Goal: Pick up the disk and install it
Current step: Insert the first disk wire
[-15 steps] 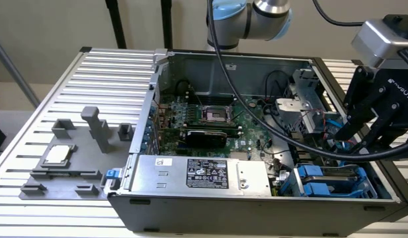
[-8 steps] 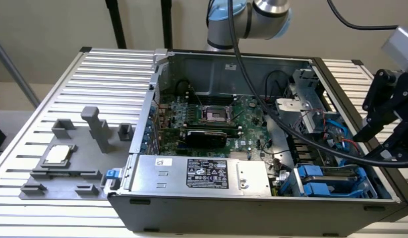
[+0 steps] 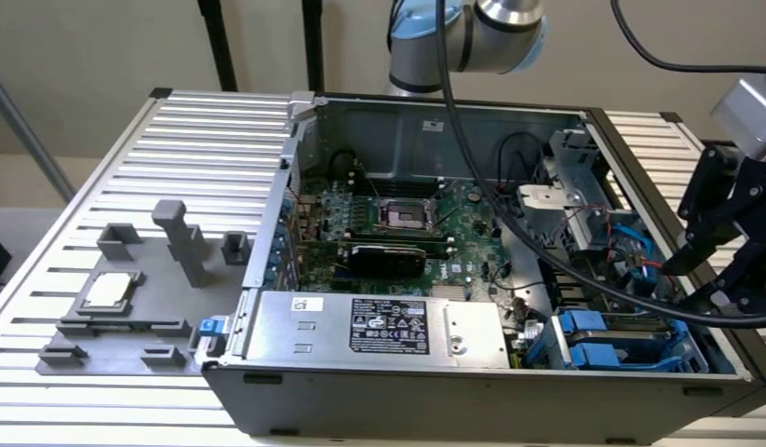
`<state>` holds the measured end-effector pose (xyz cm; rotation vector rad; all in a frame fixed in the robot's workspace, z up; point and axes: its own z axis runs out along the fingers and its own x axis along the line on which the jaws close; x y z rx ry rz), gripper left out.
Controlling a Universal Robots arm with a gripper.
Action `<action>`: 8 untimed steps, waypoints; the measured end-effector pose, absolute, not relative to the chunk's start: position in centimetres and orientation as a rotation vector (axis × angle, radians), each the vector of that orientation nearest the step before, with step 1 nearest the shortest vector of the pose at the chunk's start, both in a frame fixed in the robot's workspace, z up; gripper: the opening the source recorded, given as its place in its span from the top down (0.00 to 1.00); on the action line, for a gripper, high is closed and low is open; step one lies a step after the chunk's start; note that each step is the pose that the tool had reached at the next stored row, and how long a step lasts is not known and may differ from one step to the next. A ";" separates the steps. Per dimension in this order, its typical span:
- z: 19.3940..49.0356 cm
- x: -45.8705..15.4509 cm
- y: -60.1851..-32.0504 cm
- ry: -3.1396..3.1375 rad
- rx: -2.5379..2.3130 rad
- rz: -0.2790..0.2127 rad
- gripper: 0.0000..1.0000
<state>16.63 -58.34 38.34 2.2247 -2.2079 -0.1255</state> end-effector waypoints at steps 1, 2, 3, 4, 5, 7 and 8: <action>38.2 16.6 -58.1 -2.206 2.226 -0.125 0.59; 38.0 16.6 -57.9 -2.205 2.227 -0.125 0.59; 37.8 16.6 -57.7 -2.204 2.229 -0.126 0.59; 37.6 16.6 -57.5 -2.202 2.230 -0.125 0.59; 37.4 16.6 -57.3 -2.200 2.231 -0.124 0.59; 37.1 16.6 -57.0 -2.196 2.231 -0.119 0.59; 37.0 16.6 -56.9 -2.193 2.231 -0.116 0.59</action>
